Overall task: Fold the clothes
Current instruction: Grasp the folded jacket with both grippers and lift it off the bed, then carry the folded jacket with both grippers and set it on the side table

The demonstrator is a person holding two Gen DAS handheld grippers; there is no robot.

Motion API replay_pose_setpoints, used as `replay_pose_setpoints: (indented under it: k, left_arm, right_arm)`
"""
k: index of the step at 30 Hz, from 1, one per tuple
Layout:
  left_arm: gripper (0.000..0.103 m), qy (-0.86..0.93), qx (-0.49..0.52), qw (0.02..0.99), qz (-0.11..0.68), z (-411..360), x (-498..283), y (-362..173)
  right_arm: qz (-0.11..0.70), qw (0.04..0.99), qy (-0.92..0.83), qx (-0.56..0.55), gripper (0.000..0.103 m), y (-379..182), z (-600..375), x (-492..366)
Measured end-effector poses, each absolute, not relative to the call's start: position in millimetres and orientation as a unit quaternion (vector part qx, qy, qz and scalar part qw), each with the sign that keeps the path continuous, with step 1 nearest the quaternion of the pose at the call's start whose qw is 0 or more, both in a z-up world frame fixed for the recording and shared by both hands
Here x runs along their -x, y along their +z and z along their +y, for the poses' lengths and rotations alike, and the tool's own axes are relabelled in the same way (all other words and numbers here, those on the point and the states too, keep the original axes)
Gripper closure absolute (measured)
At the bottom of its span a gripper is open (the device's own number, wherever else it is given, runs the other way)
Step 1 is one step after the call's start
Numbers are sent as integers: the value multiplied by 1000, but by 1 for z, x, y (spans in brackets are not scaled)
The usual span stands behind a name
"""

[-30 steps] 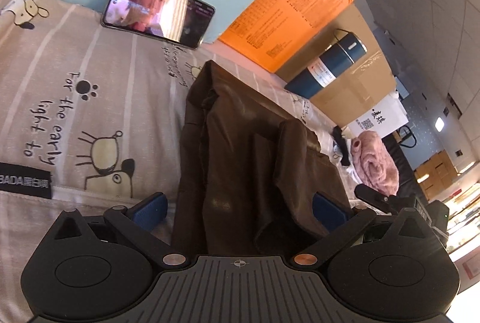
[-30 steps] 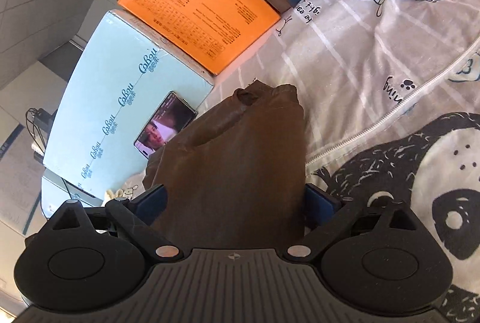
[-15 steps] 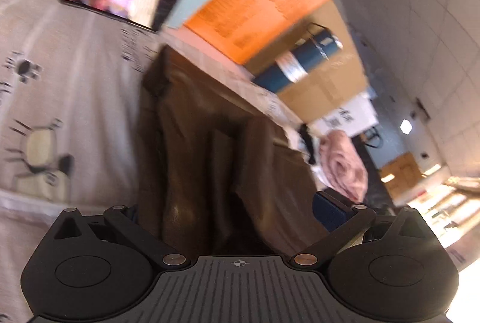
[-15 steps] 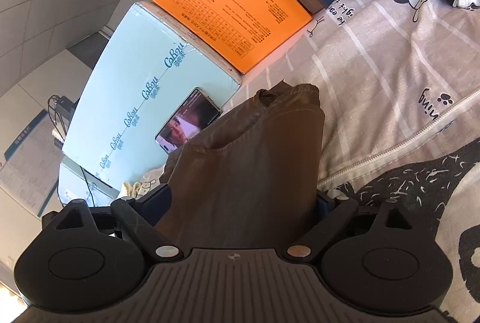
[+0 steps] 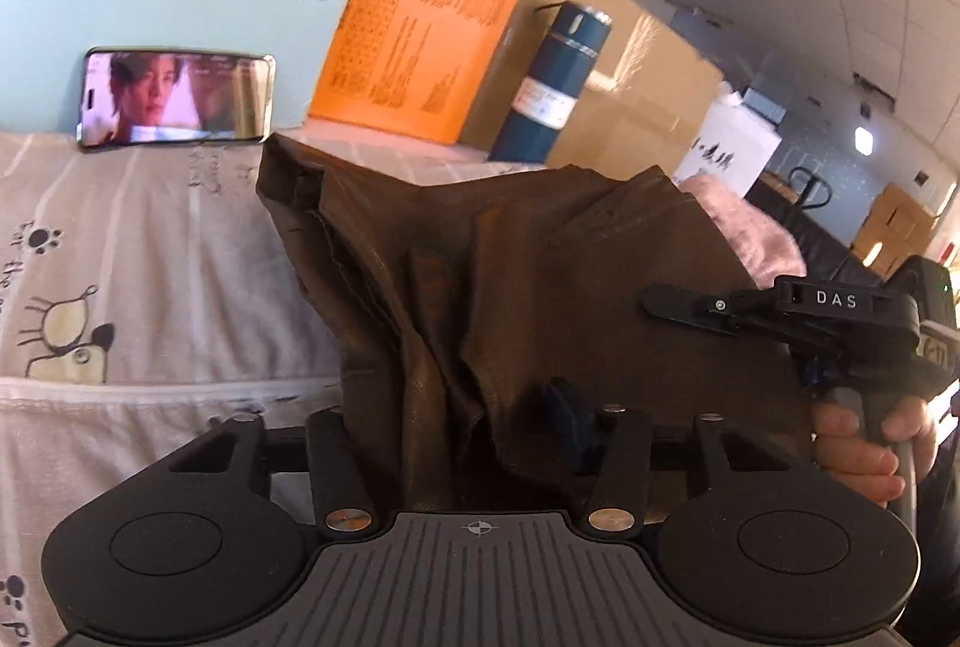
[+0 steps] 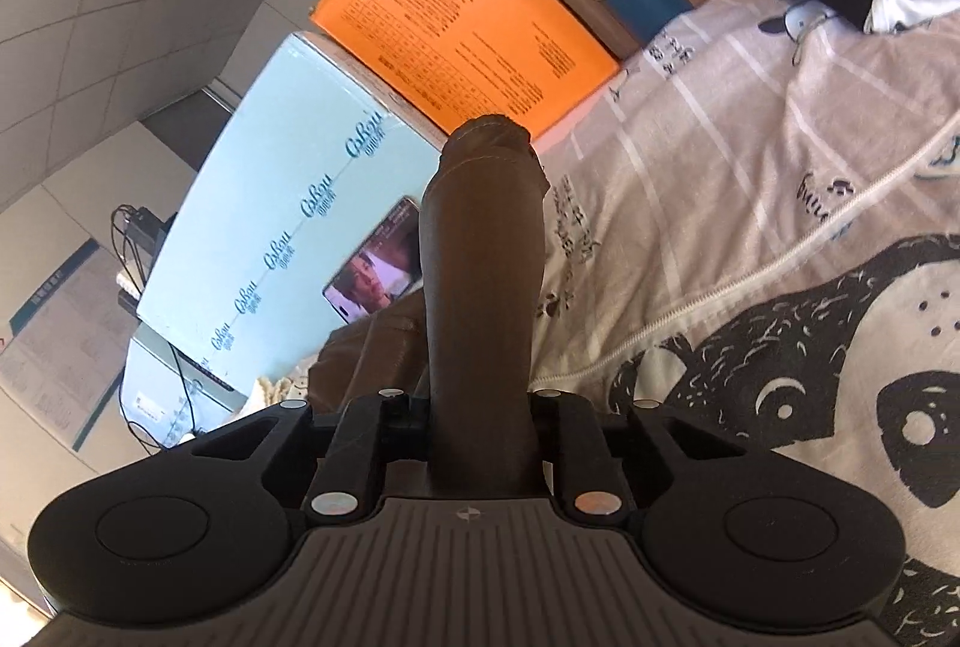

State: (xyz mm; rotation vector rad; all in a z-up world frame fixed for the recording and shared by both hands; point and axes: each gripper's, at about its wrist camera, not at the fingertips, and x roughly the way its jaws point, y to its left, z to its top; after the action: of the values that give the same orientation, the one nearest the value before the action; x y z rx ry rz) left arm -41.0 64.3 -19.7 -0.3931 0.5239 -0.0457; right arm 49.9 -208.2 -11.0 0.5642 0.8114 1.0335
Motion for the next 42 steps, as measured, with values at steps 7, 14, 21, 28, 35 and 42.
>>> replay_pose_setpoints:
  k: [7,14,21,28,35,42]
  left_arm:
    - [67,-63,138,963,222,22,0,8]
    - [68,-96,120,976,155,-19,-74,45]
    - [68,-104,148,979,94,-54,-150,76]
    - [68,-126,155,974,104,-101,-206,62]
    - [59,-82,94,982,139,-145,-250,26]
    - [11,-6,69,978,196,-150,-256,6]
  right_arm:
    - [275,792,470,-276,88,24,-254,-41]
    - [162,850,419,-275,88,64,-300,-63]
    - [17,890,339,-304,88,86,-327,-104]
    - [-12,910,220,-351,88,31,-350,-161]
    - [27,936,102,-336,87,6,-370,-202]
    - [106,937,50,-329,67,-17,-371,-244]
